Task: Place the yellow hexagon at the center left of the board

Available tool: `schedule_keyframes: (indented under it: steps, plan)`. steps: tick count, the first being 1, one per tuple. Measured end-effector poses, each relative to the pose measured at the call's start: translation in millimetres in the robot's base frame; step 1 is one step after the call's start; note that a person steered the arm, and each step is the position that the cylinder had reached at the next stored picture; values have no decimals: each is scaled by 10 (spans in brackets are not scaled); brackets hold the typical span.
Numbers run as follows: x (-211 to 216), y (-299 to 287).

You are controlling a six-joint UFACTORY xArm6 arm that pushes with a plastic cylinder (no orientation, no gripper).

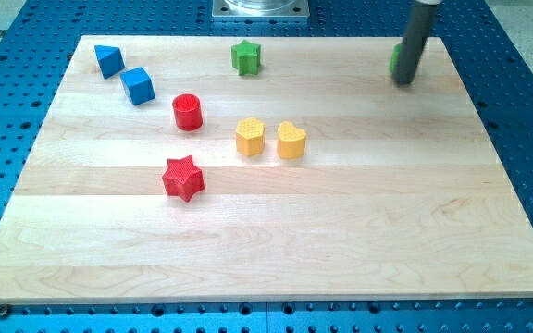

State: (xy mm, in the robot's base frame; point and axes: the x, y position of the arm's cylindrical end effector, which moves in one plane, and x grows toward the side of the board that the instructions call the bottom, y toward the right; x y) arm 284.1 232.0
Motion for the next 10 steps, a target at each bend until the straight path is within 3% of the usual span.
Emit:
schedule_keyframes:
  steps: [1, 2, 3, 5, 7, 8, 9, 10]
  plan:
    - [-156, 85]
    - [6, -21]
    - [697, -939]
    - [1344, -2431]
    - [1554, -3427]
    - [1579, -2801]
    - [1952, -3271]
    - [1855, -3739]
